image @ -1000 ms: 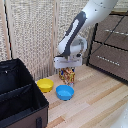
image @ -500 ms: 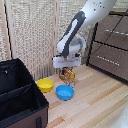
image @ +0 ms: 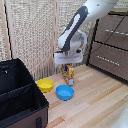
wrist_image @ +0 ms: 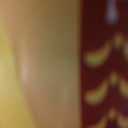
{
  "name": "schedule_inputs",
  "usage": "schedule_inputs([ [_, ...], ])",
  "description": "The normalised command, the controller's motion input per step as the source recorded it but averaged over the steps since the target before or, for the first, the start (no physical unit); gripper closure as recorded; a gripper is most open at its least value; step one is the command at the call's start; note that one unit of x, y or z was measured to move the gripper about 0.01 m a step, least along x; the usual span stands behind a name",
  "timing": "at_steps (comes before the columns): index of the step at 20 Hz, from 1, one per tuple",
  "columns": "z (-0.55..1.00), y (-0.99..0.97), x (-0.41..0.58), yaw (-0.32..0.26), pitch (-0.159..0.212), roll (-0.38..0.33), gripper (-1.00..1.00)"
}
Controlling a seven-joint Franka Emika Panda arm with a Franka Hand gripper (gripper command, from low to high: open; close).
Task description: Kindly direct your grabber toward the cereal bar. Delicately grip the cereal bar using your grabber. Transport the clutched cereal bar to the rear part of the organizer. Set the cereal bar down and place it in the rear section of the organizer.
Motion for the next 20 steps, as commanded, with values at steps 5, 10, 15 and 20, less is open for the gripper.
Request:
schedule_inputs([
  [5, 0.96, -0.07, 0.081, -0.009, 0.075, 0.041, 1.0],
  [10, 0.99, 0.38, 0.069, -0.07, 0.034, 0.0, 1.0],
  [15, 0.76, 0.67, 0.0, -0.105, -0.014, -0.002, 1.0],
  [20, 0.53, 0.52, 0.0, -0.209, -0.043, 0.0, 1.0],
])
